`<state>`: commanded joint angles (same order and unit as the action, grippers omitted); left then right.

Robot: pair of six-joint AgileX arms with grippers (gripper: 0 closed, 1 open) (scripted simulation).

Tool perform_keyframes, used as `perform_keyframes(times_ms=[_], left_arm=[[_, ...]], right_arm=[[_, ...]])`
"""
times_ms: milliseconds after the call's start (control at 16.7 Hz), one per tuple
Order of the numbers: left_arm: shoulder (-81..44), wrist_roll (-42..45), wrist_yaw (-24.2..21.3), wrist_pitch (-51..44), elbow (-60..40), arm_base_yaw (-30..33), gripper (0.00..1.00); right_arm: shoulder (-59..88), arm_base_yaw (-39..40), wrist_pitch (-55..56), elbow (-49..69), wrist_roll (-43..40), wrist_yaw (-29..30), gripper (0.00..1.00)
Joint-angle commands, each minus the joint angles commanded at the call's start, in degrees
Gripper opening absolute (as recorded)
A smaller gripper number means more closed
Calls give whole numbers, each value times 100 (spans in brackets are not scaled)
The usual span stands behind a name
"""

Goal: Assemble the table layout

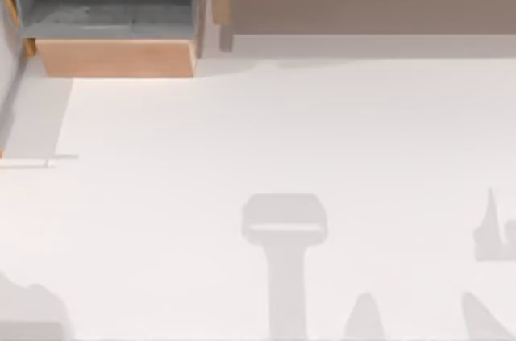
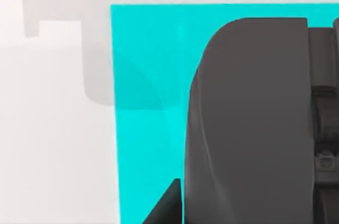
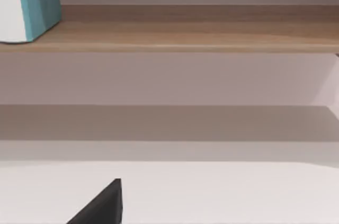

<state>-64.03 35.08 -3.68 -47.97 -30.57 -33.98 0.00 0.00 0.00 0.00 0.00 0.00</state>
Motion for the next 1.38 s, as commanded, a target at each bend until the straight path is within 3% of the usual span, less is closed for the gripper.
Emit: perform_keyframes(times_ms=[1380], left_arm=[[-271,-24,13,232,346,0,0]], right_arm=[[0,0,0,0,0,0,100]])
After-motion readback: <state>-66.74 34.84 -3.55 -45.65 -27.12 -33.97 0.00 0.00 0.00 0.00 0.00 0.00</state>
